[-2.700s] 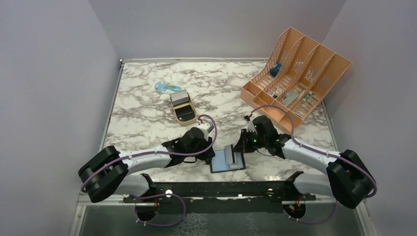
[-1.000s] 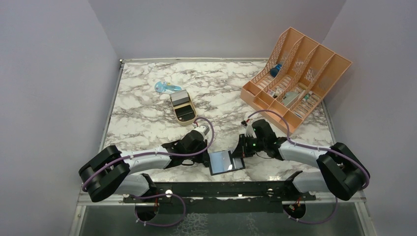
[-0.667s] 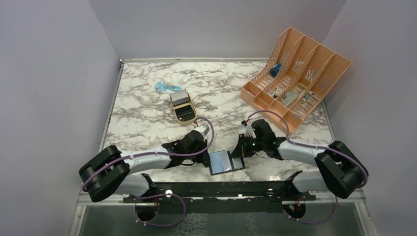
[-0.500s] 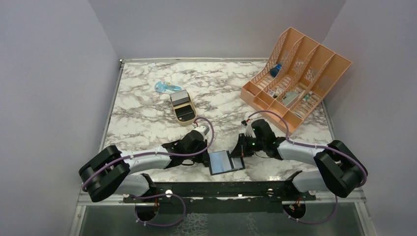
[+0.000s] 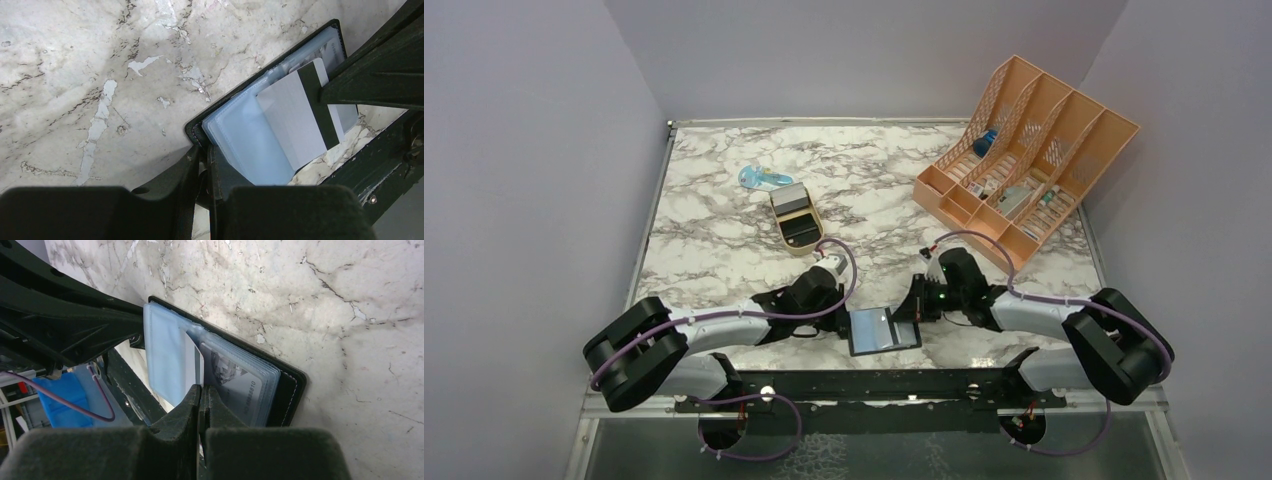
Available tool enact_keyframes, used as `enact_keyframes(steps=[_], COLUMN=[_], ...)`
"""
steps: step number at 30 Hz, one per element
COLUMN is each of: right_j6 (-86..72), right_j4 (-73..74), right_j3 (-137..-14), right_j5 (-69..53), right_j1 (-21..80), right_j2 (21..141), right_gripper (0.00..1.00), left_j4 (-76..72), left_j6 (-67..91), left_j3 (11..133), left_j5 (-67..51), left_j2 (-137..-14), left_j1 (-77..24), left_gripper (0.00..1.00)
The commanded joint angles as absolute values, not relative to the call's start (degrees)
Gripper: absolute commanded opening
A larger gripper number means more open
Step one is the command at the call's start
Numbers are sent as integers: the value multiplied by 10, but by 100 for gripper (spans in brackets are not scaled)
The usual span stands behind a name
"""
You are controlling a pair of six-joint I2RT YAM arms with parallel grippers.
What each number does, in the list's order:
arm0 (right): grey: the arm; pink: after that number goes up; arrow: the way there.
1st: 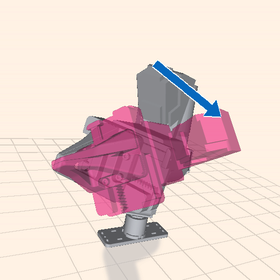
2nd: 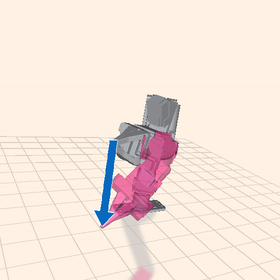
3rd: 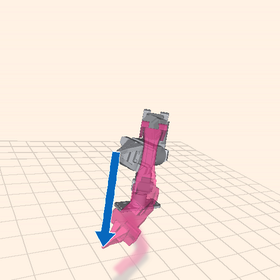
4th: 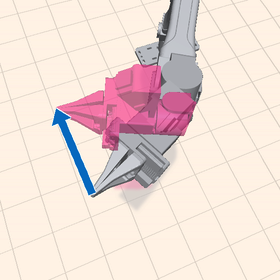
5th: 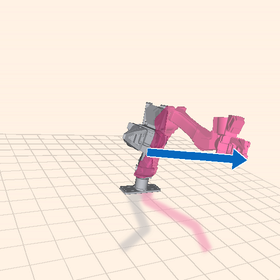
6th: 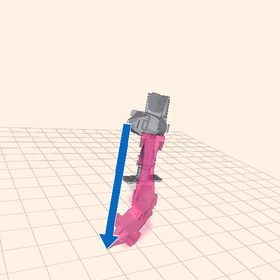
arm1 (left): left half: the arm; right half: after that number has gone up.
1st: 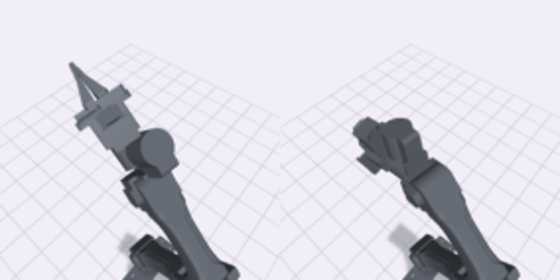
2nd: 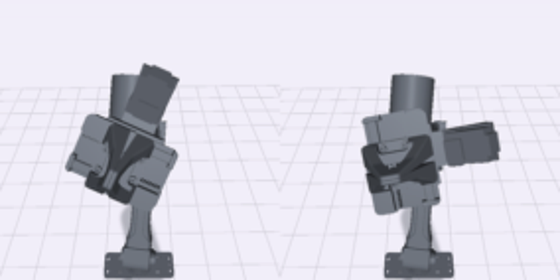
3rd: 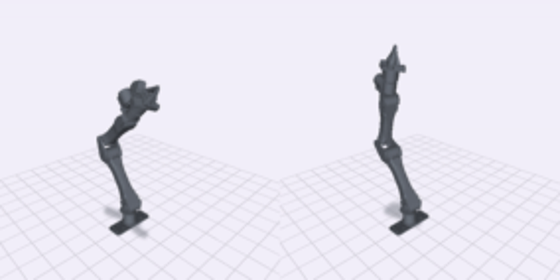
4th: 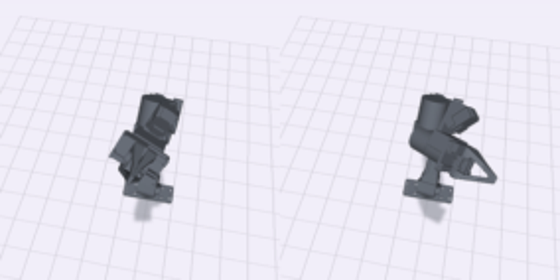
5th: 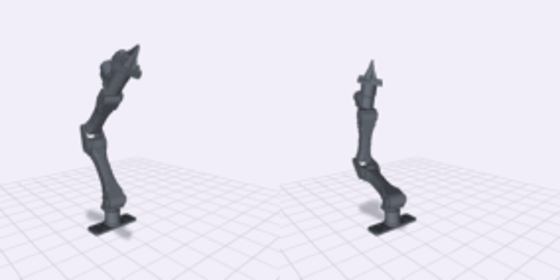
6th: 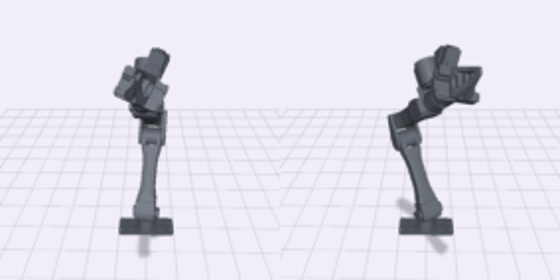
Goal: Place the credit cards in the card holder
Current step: Insert the credit card into the card holder.
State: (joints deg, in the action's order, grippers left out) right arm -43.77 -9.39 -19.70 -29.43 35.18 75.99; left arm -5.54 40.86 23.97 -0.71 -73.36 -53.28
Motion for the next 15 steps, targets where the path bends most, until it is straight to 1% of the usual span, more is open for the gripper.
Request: enact_keyframes(steps=[1,15], right_j6=[-448,-477], right_j4=[-110,-153], right_j3=[-183,-156], right_j5=[-274,-254], right_j1=[352,352], right_j2=[748,745], right_gripper=[1,1], left_j4=[-38,-78], left_j6=[421,475], left_j3=[215,196], left_j5=[7,-14], left_j2=[-737,-747], left_j1=[-536,-546], left_gripper=[16,15])
